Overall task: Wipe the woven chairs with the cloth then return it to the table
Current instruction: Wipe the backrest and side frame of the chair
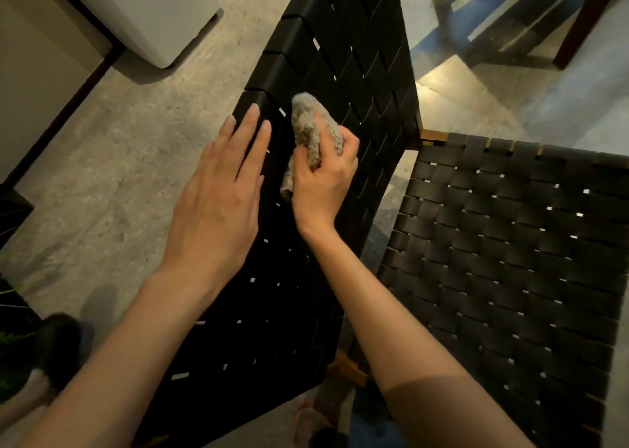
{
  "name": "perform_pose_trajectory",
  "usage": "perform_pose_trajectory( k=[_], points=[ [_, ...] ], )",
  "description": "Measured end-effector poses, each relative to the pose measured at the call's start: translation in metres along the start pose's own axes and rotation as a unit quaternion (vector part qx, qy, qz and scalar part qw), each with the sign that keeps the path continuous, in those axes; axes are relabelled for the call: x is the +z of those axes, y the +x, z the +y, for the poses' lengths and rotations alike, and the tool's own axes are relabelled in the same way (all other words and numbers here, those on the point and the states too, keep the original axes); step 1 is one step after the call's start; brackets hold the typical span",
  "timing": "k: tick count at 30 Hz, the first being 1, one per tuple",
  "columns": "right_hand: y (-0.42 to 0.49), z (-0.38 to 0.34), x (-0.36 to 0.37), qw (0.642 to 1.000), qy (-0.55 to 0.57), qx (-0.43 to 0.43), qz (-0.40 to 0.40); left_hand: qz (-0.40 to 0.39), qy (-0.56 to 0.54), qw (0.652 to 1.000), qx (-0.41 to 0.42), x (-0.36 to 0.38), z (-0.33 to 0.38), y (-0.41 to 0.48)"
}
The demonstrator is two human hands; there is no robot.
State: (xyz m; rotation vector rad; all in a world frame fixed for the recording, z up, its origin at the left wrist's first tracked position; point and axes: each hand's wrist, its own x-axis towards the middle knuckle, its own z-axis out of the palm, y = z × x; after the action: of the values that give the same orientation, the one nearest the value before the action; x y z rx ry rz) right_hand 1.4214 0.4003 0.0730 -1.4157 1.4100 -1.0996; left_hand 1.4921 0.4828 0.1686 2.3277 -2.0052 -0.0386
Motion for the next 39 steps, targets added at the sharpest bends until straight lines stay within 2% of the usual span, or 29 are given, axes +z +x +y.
perform_pose_trajectory(
  k=[6, 10, 12, 18, 22, 28, 34, 39],
  points=[
    [-0.001, 0.096, -0.014, 0.979, -0.073, 0.186, 0.029, -0.041, 0.202, 0.976, 0.069, 0.015, 0.012, 0.016],
    [-0.001, 0.155, -0.035, 0.952, -0.078, 0.296, -0.016, -0.085, 0.271, 0.954, 0.102, 0.037, 0.027, 0.009],
    [-0.001, 0.168, -0.041, 0.944, -0.075, 0.32, -0.039, -0.097, 0.318, 0.936, 0.117, 0.047, 0.03, 0.005],
    [-0.024, 0.153, -0.042, 0.955, -0.038, 0.289, -0.059, -0.11, 0.344, 0.926, 0.108, 0.057, 0.041, 0.001],
    [-0.052, 0.131, -0.041, 0.966, 0.009, 0.247, -0.07, -0.146, 0.354, 0.919, 0.097, 0.06, 0.046, -0.016],
    [-0.068, 0.125, -0.06, 0.968, 0.015, 0.19, -0.161, -0.192, 0.355, 0.912, 0.069, 0.059, 0.051, -0.059],
    [-0.091, 0.13, -0.076, 0.964, -0.027, 0.119, -0.237, -0.169, 0.328, 0.929, 0.035, 0.073, 0.057, -0.113],
    [-0.126, 0.135, -0.083, 0.964, -0.046, 0.056, -0.257, -0.137, 0.333, 0.933, 0.019, 0.092, 0.06, -0.161]
  ],
)
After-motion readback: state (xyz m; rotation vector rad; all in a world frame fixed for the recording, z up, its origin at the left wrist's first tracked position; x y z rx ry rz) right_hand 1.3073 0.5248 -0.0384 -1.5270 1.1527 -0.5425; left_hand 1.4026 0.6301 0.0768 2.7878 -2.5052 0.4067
